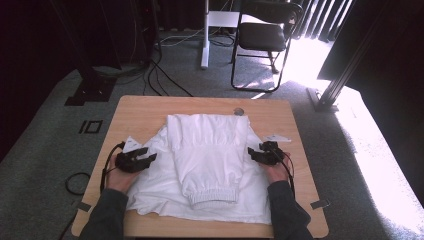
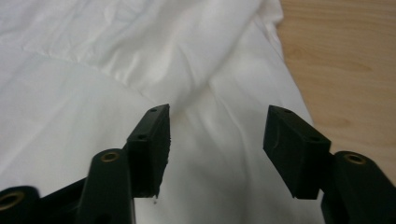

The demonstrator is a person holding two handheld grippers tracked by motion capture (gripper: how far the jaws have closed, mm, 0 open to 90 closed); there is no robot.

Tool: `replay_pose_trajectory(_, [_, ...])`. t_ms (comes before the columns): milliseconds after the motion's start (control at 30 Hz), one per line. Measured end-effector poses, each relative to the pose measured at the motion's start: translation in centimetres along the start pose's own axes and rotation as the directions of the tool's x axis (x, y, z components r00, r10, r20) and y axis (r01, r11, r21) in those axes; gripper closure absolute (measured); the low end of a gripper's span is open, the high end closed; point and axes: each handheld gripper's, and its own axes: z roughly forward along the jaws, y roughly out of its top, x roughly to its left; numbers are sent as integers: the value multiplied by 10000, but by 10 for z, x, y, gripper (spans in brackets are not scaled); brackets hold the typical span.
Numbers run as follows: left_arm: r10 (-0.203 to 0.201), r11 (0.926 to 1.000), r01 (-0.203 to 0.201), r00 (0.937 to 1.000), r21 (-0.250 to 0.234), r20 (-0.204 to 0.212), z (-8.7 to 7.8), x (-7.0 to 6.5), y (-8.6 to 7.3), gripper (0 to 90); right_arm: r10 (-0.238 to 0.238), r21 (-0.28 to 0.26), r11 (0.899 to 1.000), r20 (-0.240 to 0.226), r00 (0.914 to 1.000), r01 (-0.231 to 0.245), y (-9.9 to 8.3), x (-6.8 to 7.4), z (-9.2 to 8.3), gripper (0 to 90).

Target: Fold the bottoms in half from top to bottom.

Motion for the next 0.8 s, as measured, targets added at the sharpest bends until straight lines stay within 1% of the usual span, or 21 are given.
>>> replay_pose_trajectory(33, [-152, 9999, 153, 9999, -68, 33, 8, 1, 7, 515, -23, -17, 10000, -74, 10000, 23, 4, 1, 3, 384])
replay_pose_trajectory(67, [-220, 9996, 220, 9998, -164, 33, 15, 0, 14, 505, -29, -111, 9999, -53, 10000, 29, 8, 3, 6, 377])
replay_pose_trajectory(100, [-289, 9990, 294, 9994, -322, 183, 22, -1, 22, 505, -54, -206, 9998, -26, 10000, 54, 13, 4, 9, 375])
replay_pose_trajectory(133, [-328, 9985, 339, 9991, -419, 284, 27, -3, 27, 507, -52, -275, 9996, -40, 10000, 50, 18, 5, 13, 374])
replay_pose_trajectory(200, [-376, 9979, 398, 9983, -508, 443, 42, -7, 39, 507, 87, -337, 9994, -73, 9999, -89, 26, 6, 19, 373])
replay_pose_trajectory(267, [-453, 9979, 484, 9964, -429, 711, 58, -12, 46, 509, 301, -249, 9992, -131, 9995, -304, 32, 6, 30, 373])
replay_pose_trajectory(300, [-411, 9990, 420, 9967, -118, 701, 69, -14, 48, 512, 398, -175, 9990, -149, 9991, -400, 34, 6, 35, 373])
replay_pose_trajectory(333, [-458, 9989, 453, 9967, 87, 665, 76, -15, 48, 518, 551, -51, 9985, -151, 9984, -552, 34, 6, 43, 373])
replay_pose_trajectory(367, [-490, 9983, 467, 9964, 360, 684, 85, -17, 46, 519, 605, 101, 9981, -118, 9981, -604, 34, 6, 47, 373])
replay_pose_trajectory(400, [-586, 9967, 541, 9956, 612, 736, 95, -18, 43, 520, 593, 359, 9976, -29, 9982, -591, 32, 7, 54, 373])
replay_pose_trajectory(433, [-619, 9951, 560, 9955, 817, 717, 99, -18, 40, 521, 488, 602, 9970, 116, 9987, -494, 29, 8, 60, 373])
replay_pose_trajectory(467, [-679, 9928, 600, 9949, 1034, 747, 104, -19, 36, 521, 462, 733, 9962, 183, 9988, -475, 27, 9, 63, 373])
replay_pose_trajectory(500, [-688, 9921, 601, 9946, 1098, 776, 106, -19, 33, 521, 371, 686, 9969, 277, 9989, -389, 22, 10, 66, 369])
replay_pose_trajectory(567, [-796, 9915, 704, 9935, 1093, 818, 106, -19, 27, 525, 81, 500, 9987, 406, 9991, -101, 17, 13, 65, 369])
replay_pose_trajectory(600, [-772, 9927, 688, 9935, 994, 831, 105, -20, 25, 526, -128, 512, 9986, 519, 9986, 102, 15, 15, 63, 371])
replay_pose_trajectory(667, [-802, 9929, 715, 9926, 952, 907, 101, -23, 20, 529, -432, 579, 9976, 703, 9966, 391, 11, 19, 60, 371])
replay_pose_trajectory(700, [-784, 9933, 702, 9929, 914, 897, 99, -25, 18, 530, -496, 569, 9973, 697, 9963, 457, 9, 20, 58, 371])
replay_pose_trajectory(733, [-687, 9943, 605, 9933, 881, 928, 96, -28, 14, 530, -468, 543, 9976, 701, 9964, 431, 7, 22, 56, 371])
replay_pose_trajectory(800, [-700, 9945, 621, 9931, 839, 945, 89, -33, 8, 530, -555, 541, 9972, 688, 9961, 519, 2, 24, 52, 371])
